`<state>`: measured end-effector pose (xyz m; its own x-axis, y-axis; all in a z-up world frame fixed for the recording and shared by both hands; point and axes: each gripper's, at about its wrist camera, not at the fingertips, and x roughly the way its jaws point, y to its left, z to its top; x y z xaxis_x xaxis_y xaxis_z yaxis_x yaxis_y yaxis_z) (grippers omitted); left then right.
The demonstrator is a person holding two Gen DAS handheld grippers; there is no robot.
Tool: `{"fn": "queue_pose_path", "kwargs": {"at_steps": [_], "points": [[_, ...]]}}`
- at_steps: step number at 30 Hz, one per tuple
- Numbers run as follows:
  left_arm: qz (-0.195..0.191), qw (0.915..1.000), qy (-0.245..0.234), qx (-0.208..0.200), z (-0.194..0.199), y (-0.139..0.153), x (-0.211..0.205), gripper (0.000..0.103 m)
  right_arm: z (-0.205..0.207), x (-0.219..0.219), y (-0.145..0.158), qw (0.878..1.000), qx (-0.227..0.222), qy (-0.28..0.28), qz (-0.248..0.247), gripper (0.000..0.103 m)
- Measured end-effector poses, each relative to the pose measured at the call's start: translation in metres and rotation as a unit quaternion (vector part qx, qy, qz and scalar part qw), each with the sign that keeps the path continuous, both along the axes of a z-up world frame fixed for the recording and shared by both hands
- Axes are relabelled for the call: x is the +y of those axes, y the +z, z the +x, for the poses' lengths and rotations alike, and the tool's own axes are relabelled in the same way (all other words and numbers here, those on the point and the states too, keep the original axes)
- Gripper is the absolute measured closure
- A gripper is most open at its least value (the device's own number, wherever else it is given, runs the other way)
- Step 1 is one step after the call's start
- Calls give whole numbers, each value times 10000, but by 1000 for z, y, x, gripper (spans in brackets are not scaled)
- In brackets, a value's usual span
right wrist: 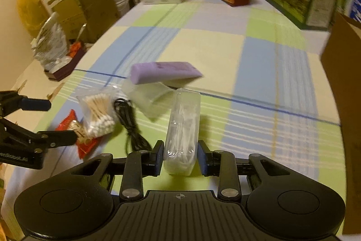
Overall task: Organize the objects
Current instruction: 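Grasp the clear cotton-swab box with the right tool while the left tool grasps the red snack packet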
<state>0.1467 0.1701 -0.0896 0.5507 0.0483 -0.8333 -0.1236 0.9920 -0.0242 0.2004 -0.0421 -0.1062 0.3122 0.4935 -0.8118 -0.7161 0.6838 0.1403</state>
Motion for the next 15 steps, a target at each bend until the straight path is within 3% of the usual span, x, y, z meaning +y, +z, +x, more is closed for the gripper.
{"fn": "queue_pose_path", "kwargs": {"at_steps": [5, 13, 15], "points": [[249, 9945, -992, -217, 5, 2, -3, 12, 5, -36, 3, 9988, 75, -470, -73, 75], [133, 9766, -2127, -298, 13, -8, -11, 12, 2, -92, 8, 9928, 117, -1165, -257, 75], [24, 9742, -2252, -145, 17, -13, -13, 18, 0, -100, 10, 9914, 118, -1268, -283, 75]]}}
